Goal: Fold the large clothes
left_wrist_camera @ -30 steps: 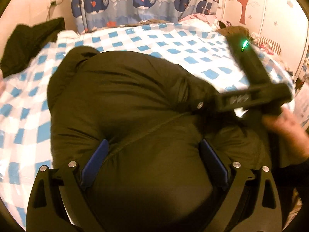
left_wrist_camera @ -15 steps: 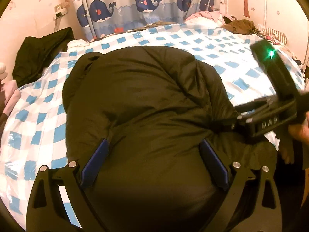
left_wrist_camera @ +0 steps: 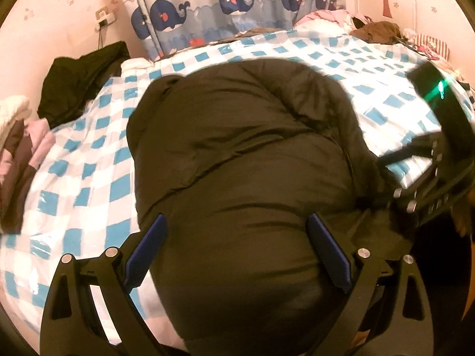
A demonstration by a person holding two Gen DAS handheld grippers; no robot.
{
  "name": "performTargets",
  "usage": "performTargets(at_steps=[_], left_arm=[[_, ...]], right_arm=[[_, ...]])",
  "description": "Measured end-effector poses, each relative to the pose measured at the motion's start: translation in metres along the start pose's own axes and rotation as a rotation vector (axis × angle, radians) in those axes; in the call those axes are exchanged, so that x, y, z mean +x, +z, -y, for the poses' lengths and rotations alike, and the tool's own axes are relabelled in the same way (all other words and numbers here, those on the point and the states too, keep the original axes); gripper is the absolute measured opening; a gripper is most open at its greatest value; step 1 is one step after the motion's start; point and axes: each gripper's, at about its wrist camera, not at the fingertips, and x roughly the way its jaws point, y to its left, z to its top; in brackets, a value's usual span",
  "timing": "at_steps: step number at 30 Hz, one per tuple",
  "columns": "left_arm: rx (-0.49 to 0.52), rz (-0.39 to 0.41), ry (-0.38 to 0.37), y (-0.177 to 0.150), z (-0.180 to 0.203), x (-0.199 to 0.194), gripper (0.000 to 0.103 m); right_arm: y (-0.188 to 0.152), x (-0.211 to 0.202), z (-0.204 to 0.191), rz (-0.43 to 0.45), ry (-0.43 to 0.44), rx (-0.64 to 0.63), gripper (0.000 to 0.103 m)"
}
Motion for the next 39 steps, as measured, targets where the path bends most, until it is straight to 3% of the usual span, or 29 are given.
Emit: performTargets(at_steps=[3, 6, 8, 11, 13, 15, 16, 18, 20, 23, 29, 30, 32, 33, 34, 39], left_arm=[[-0.025, 0.028, 0.028, 0.006, -0.013, -0.008, 0.092], [-0.077, 0.059, 0.068, 0.017, -0.03, -0.008, 0.092], [-0.107, 0.09, 0.1, 0.031, -0.04, -0.007, 0.092], [-0.145, 0.135, 0.133, 0.06, -0.053, 0.001, 0.092], [-0.154, 0.125, 0.121, 0.072, -0.056, 0.016, 0.092], [-0.147, 0.099, 0.105, 0.079, -0.055, 0.034, 0.092], [-0.137, 0.069, 0.084, 0.079, -0.051, 0.049, 0.092], [-0.132, 0.021, 0.04, 0.076, -0.046, 0.071, 0.092], [-0.139, -0.003, 0.022, 0.072, -0.043, 0.083, 0.092], [-0.111, -0.002, 0.032, 0.068, -0.039, 0.083, 0.092], [-0.092, 0.012, 0.069, 0.058, -0.04, 0.071, 0.092], [-0.096, 0.012, 0.072, 0.057, -0.04, 0.07, 0.092], [-0.105, 0.015, 0.079, 0.052, -0.039, 0.066, 0.092], [-0.109, 0.014, 0.077, 0.051, -0.038, 0.064, 0.092], [-0.109, 0.004, 0.076, 0.05, -0.035, 0.062, 0.092], [-0.077, 0.018, 0.093, 0.038, -0.022, 0.04, 0.092]], right_arm=[[0.016, -0.039, 0.007, 0.145, 0.037, 0.04, 0.097], [0.053, -0.072, 0.005, 0.3, 0.076, 0.064, 0.097], [0.082, -0.074, 0.001, 0.344, 0.134, 0.068, 0.097], [0.127, -0.038, 0.006, 0.291, 0.267, 0.154, 0.097], [0.138, 0.0, 0.02, 0.226, 0.267, 0.208, 0.097], [0.143, 0.054, 0.034, 0.133, 0.207, 0.244, 0.097], [0.136, 0.085, 0.044, 0.078, 0.218, 0.267, 0.097], [0.113, 0.114, 0.062, 0.089, 0.27, 0.303, 0.097], [0.115, 0.112, 0.057, 0.054, 0.223, 0.257, 0.097], [0.116, 0.104, 0.064, 0.018, 0.228, 0.262, 0.096], [0.081, 0.009, 0.04, 0.213, 0.203, 0.189, 0.096], [0.072, 0.006, 0.036, 0.206, 0.17, 0.171, 0.096], [0.061, 0.025, 0.03, 0.108, 0.091, 0.133, 0.096], [0.053, 0.046, 0.028, 0.024, 0.102, 0.117, 0.097], [0.05, 0.055, 0.03, 0.005, 0.116, 0.12, 0.097], [0.05, 0.033, 0.026, 0.044, 0.083, 0.13, 0.096]])
